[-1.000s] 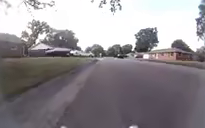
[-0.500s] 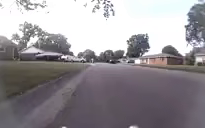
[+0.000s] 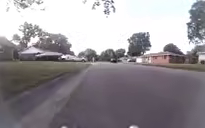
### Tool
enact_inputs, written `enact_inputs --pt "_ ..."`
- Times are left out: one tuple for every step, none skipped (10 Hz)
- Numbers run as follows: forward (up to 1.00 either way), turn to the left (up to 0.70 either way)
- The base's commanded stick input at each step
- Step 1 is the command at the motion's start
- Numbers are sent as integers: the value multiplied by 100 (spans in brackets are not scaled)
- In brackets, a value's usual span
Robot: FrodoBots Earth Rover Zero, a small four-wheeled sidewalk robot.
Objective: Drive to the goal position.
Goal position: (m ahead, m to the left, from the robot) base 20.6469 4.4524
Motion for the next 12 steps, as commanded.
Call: enact_inputs --pt "100 0" --pt "100 0" --pt "100 0" --pt "100 0" --pt "100 0" --pt "100 0" --pt "100 0" --pt "100 0" --pt "100 0" --pt "100 0" --pt "100 0" --pt "100 0"
